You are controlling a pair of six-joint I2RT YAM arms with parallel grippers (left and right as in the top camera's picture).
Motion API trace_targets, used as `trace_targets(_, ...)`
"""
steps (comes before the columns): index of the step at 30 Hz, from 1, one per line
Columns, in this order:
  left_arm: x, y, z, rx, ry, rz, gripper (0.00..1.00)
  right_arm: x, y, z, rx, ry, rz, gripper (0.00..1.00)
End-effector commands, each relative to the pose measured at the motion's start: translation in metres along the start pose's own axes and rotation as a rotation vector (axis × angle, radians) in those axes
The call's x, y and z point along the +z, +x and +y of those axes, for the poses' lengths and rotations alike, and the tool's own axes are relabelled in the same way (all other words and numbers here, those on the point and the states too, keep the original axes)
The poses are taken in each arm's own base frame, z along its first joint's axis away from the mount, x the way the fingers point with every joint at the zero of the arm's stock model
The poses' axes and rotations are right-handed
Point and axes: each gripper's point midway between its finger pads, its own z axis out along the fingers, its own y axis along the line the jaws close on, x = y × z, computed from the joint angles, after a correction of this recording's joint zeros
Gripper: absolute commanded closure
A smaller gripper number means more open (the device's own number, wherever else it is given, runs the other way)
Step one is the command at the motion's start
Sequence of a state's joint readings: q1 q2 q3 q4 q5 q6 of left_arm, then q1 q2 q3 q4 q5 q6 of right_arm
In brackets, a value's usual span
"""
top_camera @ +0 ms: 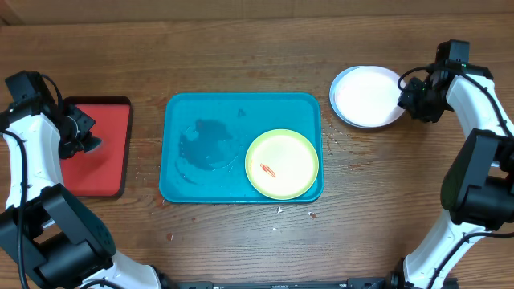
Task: Clean dirty plates on tray and stack at the side
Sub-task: 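Set the white plate onto the light blue plate and release, then move the right gripper to the yellow plate rim and grasp it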
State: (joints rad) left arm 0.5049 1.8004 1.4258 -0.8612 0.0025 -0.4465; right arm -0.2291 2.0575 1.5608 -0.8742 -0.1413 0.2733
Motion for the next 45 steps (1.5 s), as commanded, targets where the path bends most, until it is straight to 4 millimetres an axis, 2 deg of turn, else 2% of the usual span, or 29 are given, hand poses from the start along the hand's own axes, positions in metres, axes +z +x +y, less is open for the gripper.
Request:
trace_targets(1, 0.005, 0.000, 0.005, -0.009, -0.016, 0.006, 0.96, -0.025, 0.003, 0.033, -0.083, -0.151, -0.006, 0.55)
trace_targets(4, 0.005, 0.000, 0.005, -0.009, -0.016, 0.006, 0.96, -0.041, 0.008, 0.054, -0.128, -0.185, -0.024, 0.50)
trace_targets(6, 0.005, 0.000, 0.005, -0.009, -0.016, 0.006, 0.96, -0.055, 0.012, 0.069, -0.166, -0.197, -0.049, 0.43)
trace_targets(8, 0.005, 0.000, 0.005, -0.008, -0.016, 0.005, 0.96, -0.067, 0.023, 0.087, -0.209, -0.217, -0.053, 0.41)
trace_targets(10, 0.005, -0.001, 0.004, -0.008, -0.015, 0.001, 0.96, -0.071, 0.036, 0.102, -0.252, -0.227, -0.039, 0.39)
trace_targets(15, 0.018, -0.015, -0.001, 0.070, 0.019, -0.085, 0.96, -0.066, 0.092, 0.161, -0.465, -0.279, 0.038, 0.32)
trace_targets(18, 0.028, -0.011, 0.001, 0.069, 0.018, -0.081, 0.96, -0.066, 0.121, 0.194, -0.565, -0.310, 0.046, 0.30)
trace_targets(20, 0.042, -0.006, 0.003, 0.081, 0.013, -0.071, 0.95, -0.067, 0.142, 0.218, -0.636, -0.339, 0.045, 0.28)
trace_targets(23, 0.061, 0.002, 0.008, 0.087, 0.000, -0.042, 0.96, -0.067, 0.161, 0.238, -0.704, -0.337, 0.022, 0.25)
trace_targets(29, 0.099, 0.018, 0.015, 0.087, -0.030, 0.037, 0.96, -0.063, 0.178, 0.243, -0.764, -0.255, -0.002, 0.17)
trace_targets(34, 0.114, 0.026, 0.018, 0.087, -0.043, 0.069, 0.96, -0.062, 0.182, 0.236, -0.763, -0.236, 0.025, 0.17)
trace_targets(37, 0.112, 0.022, 0.017, 0.087, -0.040, 0.060, 0.96, -0.062, 0.184, 0.234, -0.778, -0.228, 0.034, 0.05)
trace_targets(40, 0.100, 0.013, 0.013, 0.075, -0.030, 0.045, 0.96, -0.059, 0.178, 0.225, -0.802, -0.169, 0.015, 0.06)
trace_targets(42, 0.081, 0.003, 0.008, 0.061, -0.019, 0.020, 0.96, -0.056, 0.172, 0.216, -0.800, -0.113, -0.002, 0.07)
trace_targets(45, 0.068, -0.009, 0.009, 0.064, -0.032, -0.033, 0.96, -0.051, 0.172, 0.216, -0.800, -0.107, 0.003, 0.11)
